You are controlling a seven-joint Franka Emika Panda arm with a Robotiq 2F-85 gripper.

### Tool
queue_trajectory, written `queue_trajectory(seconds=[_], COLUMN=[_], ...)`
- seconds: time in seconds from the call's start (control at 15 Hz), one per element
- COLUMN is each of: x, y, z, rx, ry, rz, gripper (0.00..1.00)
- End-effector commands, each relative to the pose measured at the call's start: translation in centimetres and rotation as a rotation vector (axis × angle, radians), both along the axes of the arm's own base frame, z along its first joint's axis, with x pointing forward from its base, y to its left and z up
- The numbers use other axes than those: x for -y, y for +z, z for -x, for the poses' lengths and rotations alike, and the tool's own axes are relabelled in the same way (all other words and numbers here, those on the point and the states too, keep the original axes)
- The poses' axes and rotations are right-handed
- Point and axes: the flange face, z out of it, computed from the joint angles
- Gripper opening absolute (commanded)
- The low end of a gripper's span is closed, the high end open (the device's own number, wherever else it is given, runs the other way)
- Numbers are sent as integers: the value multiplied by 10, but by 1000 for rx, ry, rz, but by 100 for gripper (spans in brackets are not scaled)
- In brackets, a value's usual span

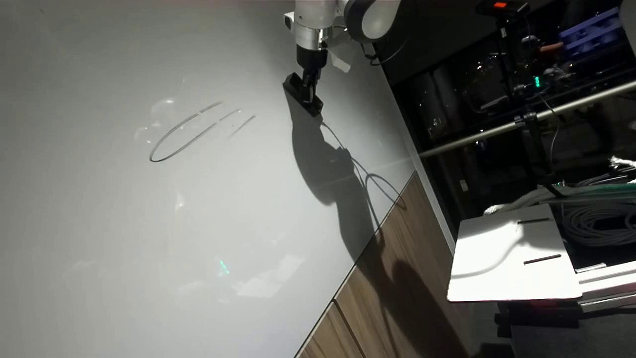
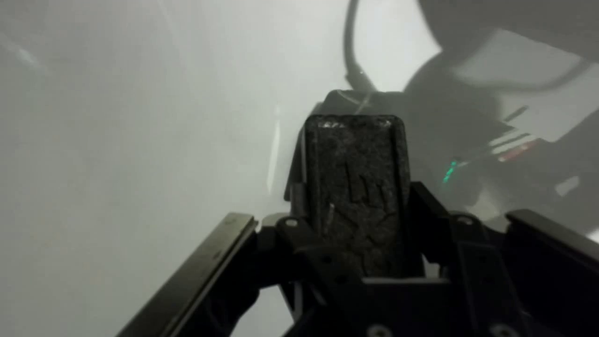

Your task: Pick up the eraser from the table and use it to wipe the white board then place it back on the table.

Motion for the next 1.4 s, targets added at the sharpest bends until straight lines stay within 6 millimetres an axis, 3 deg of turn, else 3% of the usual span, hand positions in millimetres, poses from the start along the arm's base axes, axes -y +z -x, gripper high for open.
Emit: queue_trajectory(seconds=[0.0, 0.13, 0.4, 0.6, 0.8, 1.0, 1.33], x=[90, 106, 59, 8, -47, -102, -185], y=[25, 27, -5, -37, -60, -60, -39], z=[-12, -17, -9, 4, 2, -2, -11], rx=[63, 68, 13, -54, -109, -123, -111], ry=[-53, -62, -3, 70, 156, 239, 369], rz=[23, 13, -44, -69, -75, -73, 6], gripper=[29, 29, 29, 29, 29, 29, 29])
